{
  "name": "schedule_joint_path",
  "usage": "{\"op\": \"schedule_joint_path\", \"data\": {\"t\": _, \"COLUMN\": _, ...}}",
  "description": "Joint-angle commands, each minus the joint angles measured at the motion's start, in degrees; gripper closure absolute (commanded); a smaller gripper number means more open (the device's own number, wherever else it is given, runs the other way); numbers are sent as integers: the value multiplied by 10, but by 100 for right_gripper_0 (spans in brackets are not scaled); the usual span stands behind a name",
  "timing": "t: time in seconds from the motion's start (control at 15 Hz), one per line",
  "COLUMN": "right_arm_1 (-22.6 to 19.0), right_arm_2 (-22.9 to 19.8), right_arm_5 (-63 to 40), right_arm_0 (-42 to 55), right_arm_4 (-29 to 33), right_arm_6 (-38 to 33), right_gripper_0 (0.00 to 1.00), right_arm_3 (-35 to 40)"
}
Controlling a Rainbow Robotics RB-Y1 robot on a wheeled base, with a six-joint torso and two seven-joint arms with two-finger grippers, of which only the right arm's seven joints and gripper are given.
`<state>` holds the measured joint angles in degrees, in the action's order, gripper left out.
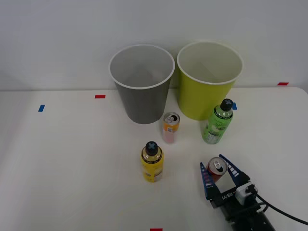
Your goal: Put cans in the gray bin, plastic bottles in the light green bin
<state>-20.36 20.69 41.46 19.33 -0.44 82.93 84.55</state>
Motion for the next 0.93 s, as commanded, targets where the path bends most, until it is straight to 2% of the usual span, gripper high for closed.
{"op": "schedule_joint_path", "data": {"t": 0.07, "right_arm_1": 0, "right_arm_2": 1, "right_arm_5": 0, "right_arm_0": -2, "right_arm_4": -4, "right_arm_6": 6, "right_gripper_0": 100, "right_arm_3": 2}}
{"op": "schedule_joint_path", "data": {"t": 0.67, "right_arm_1": -7, "right_arm_2": 1, "right_arm_5": 1, "right_arm_0": 13, "right_arm_4": -25, "right_arm_6": 11, "right_gripper_0": 100, "right_arm_3": 19}}
{"op": "schedule_joint_path", "data": {"t": 0.93, "right_arm_1": -76, "right_arm_2": 1, "right_arm_5": 1, "right_arm_0": 86, "right_arm_4": -111, "right_arm_6": 1, "right_gripper_0": 100, "right_arm_3": 139}}
